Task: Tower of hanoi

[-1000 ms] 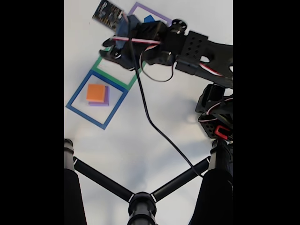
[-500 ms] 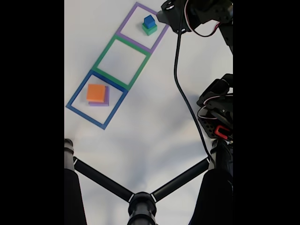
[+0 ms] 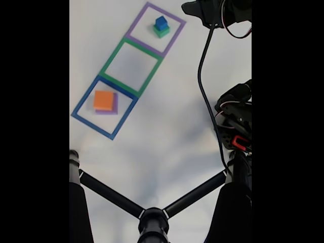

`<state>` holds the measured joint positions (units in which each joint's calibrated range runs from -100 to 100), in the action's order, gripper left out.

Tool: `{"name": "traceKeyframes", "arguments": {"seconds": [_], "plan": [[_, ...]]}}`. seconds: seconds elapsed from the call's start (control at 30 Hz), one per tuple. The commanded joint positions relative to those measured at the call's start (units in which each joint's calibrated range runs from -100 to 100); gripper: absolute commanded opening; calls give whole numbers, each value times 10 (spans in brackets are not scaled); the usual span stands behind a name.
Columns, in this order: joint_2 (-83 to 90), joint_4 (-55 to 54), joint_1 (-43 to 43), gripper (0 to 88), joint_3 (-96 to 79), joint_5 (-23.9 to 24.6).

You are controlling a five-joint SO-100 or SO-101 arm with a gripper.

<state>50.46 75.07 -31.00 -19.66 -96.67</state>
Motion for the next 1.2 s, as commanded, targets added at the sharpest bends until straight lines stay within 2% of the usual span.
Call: {"name": "traceKeyframes", "arguments": {"seconds": [0.0,0.27,0.57,0.7,0.87,1.17], "plan": [[47,-187,-34,216,-197,-33],[9,-597,-69,244,-490,-33],[-168,-874,-57,248,-566,-33],[-242,-953,-47,250,-561,-33],[-295,-1002,-33,256,-547,-33],[-320,-1017,-11,267,-536,-33]]}}
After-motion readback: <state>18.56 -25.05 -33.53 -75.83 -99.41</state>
